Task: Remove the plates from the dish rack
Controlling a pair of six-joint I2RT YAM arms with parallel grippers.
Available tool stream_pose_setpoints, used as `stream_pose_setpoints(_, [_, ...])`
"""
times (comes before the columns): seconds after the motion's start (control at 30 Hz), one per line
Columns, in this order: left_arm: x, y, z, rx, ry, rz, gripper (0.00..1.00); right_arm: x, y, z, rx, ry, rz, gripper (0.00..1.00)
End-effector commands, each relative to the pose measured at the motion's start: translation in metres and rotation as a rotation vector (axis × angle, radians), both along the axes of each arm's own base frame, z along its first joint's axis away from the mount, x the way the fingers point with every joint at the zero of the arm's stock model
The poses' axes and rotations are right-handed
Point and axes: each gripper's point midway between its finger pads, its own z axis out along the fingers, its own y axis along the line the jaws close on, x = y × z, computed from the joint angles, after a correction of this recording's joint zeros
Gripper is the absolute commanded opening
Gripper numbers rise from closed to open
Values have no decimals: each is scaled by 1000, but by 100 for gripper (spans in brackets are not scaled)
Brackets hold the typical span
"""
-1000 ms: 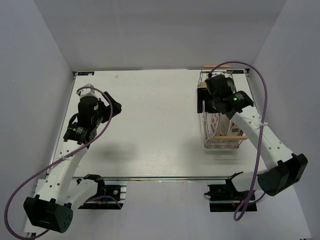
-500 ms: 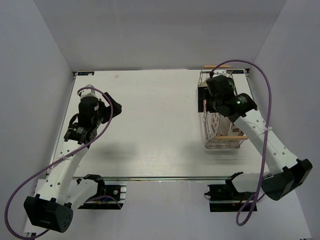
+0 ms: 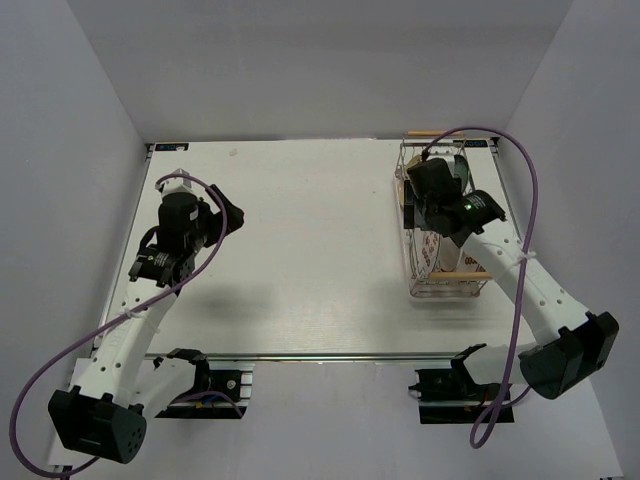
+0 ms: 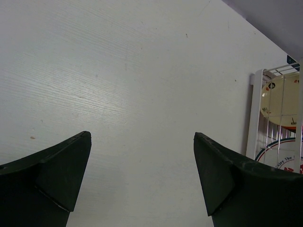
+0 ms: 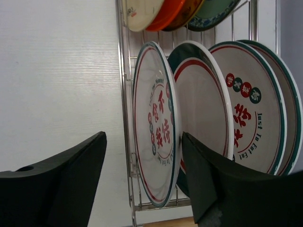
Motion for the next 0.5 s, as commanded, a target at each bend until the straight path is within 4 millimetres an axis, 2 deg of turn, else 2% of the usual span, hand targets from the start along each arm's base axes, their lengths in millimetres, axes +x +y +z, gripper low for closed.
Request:
stream_pose_setpoints(0.0, [0,-3,1,-7,-2,-10,98,1,-12,-12,-25,12,-95,68])
stream_pose_setpoints(0.13, [0,-4,0,-9,3,-15,98,-5,-24,-28,-73,48,-154,66])
stream_pose_setpoints(0.33, [2,-5,-3,-8,11,-23,98,-10,-37,-44,-125,77,-207,51])
stream_pose_setpoints(0.47, [2,-5,-3,-7,15,-23,98,-10,-43,-44,-153,74,-219,35])
